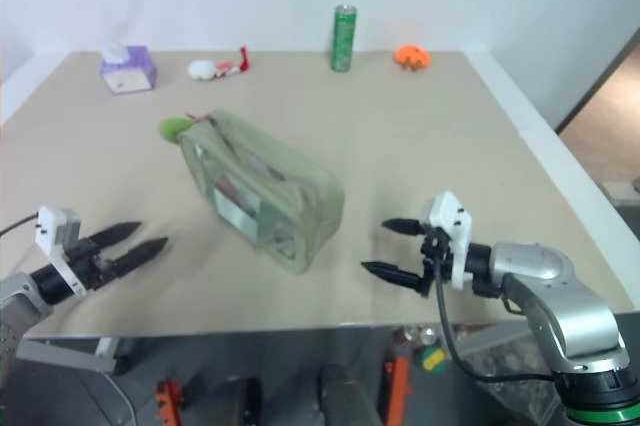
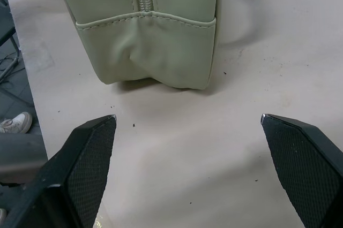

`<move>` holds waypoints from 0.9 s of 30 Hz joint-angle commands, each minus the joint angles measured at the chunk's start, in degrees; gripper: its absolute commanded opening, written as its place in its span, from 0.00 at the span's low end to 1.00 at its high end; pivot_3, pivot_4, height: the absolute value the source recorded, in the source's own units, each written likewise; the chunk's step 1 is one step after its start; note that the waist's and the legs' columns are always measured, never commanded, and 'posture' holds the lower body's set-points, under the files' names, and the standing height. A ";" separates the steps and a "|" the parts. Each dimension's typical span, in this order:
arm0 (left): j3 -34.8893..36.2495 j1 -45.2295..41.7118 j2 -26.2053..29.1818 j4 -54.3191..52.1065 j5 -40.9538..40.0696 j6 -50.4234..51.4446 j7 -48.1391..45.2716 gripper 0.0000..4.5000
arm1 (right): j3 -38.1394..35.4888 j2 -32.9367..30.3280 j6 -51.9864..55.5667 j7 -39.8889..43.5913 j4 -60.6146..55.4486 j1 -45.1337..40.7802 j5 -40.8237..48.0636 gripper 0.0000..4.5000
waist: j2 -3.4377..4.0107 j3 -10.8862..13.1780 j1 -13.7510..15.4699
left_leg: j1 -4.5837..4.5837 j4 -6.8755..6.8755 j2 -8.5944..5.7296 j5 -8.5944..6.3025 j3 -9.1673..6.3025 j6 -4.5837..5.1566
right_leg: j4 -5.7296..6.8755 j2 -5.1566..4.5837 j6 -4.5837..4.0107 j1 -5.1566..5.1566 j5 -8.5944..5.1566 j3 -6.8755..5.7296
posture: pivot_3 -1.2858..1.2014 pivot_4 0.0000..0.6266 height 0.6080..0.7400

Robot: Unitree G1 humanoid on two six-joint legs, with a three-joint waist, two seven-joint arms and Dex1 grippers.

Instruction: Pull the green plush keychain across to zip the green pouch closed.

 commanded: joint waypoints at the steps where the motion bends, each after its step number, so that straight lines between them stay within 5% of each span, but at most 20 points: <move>1: 2.79 -0.32 2.47 -1.39 -1.65 0.86 -1.00 0.99 | -0.47 -0.05 -0.92 0.07 -0.75 -1.40 0.26 1.00 | 0.00 0.00 0.00 | 0.00 0.00 0.00 0.00 0.00 0.00 | 0.00 0.00 0.00 0.00 0.00 0.00 | 0.52 0.24 1.00; 12: 9.44 -5.67 9.27 0.28 -9.86 6.47 -4.10 0.99 | -0.02 -0.90 -1.20 1.42 -0.67 -4.41 0.39 1.00 | -0.01 0.00 0.08 | -0.01 0.01 0.04 0.00 -0.03 0.00 | 0.02 -0.03 -0.06 0.00 0.00 -0.14 | 0.52 0.24 1.00; 18: 10.82 -14.55 19.65 -4.77 -21.03 15.38 -11.09 0.99 | -6.52 -2.94 11.08 0.57 -0.39 -24.24 16.81 1.00 | 0.05 0.37 -0.13 | -0.14 0.18 0.10 0.04 0.01 -0.02 | 0.14 -0.02 -0.14 -0.17 0.10 -0.21 | 0.52 0.24 1.00; 23: 10.09 -19.10 20.87 -5.61 -25.40 18.48 -10.93 0.99 | -4.49 -3.97 18.87 0.02 -3.03 -32.13 24.74 1.00 | 0.00 0.31 0.04 | -0.04 -0.04 0.10 0.03 -0.19 0.00 | 0.11 -0.13 -0.27 -0.05 -0.08 -0.58 | 0.52 0.24 1.00; 27: 10.48 -14.52 19.78 -9.84 -23.26 14.19 -17.38 0.99 | 1.88 -2.19 24.32 -2.74 -5.87 -37.34 26.54 1.00 | 0.08 0.35 -0.25 | -0.25 -0.14 0.15 0.01 -0.30 0.01 | 0.17 -0.10 -0.17 -0.28 -0.06 -0.70 | 0.52 0.24 1.00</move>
